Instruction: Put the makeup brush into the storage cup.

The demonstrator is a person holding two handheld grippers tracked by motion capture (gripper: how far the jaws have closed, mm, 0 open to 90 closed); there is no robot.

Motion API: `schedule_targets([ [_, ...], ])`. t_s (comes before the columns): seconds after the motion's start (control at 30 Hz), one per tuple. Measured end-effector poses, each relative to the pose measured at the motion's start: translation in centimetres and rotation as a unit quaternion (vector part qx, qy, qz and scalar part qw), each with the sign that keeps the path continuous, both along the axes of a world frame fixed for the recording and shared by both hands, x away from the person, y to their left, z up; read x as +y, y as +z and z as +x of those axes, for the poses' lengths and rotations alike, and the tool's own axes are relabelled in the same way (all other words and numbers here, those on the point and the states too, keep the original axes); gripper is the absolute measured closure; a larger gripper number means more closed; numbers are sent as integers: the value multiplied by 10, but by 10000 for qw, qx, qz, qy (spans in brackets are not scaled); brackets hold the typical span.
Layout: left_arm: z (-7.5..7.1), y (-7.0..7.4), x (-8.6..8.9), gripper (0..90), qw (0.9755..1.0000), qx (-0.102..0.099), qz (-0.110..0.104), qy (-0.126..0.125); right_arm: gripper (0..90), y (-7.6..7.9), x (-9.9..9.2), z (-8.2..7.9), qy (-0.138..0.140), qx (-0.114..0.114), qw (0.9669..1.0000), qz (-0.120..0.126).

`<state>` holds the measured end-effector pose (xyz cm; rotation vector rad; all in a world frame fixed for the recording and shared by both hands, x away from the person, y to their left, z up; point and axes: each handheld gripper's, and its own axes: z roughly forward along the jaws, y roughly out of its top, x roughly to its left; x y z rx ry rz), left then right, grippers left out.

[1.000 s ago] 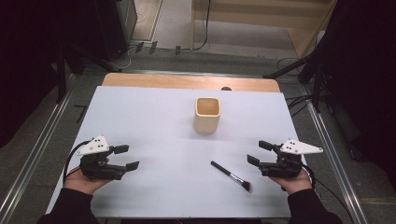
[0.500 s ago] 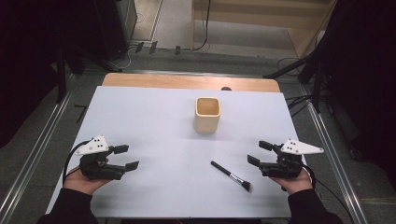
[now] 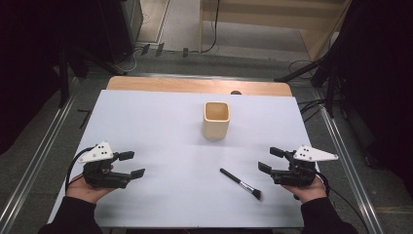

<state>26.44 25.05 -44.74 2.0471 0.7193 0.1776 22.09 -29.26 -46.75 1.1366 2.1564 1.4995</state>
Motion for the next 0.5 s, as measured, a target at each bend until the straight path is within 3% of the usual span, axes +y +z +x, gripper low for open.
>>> schedule_targets([
  [0.5,0,0,-1,251,10000,16,22,-3,244,4,2,0,69,-65,9999,131],
])
